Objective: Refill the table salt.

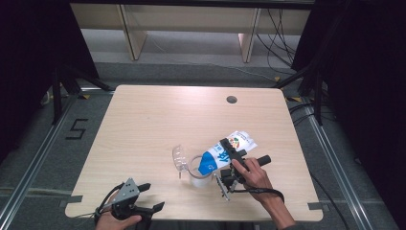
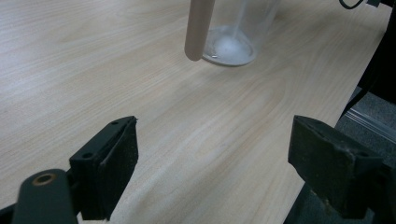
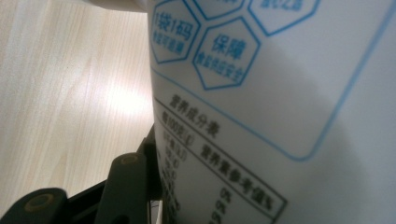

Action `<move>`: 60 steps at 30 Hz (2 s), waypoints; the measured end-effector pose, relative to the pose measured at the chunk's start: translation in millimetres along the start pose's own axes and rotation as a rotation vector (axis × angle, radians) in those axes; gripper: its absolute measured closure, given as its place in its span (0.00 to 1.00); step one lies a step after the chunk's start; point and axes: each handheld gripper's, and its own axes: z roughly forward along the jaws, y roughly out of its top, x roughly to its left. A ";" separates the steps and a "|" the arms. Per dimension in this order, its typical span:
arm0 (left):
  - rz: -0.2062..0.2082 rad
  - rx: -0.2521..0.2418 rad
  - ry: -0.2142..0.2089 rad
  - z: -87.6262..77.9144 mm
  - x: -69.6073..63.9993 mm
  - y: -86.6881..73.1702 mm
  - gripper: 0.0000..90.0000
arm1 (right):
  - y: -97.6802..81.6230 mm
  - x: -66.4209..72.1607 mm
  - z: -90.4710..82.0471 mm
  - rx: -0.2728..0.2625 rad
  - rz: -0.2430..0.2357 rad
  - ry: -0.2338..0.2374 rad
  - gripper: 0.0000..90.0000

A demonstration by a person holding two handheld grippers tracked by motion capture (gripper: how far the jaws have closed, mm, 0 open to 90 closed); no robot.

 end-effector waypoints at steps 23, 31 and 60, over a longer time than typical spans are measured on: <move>-0.001 -0.001 0.001 0.2 0.0 0.0 0.17 | -0.7 -2.3 0.1 -0.014 -0.024 -0.028 0.59; -0.001 -0.001 0.001 -0.1 0.3 0.0 0.17 | -0.3 -0.7 -1.0 -0.001 -0.004 -0.022 0.59; -0.001 -0.001 0.001 -0.1 0.1 0.1 0.17 | 0.0 -6.2 -0.8 -0.015 -0.072 -0.055 0.60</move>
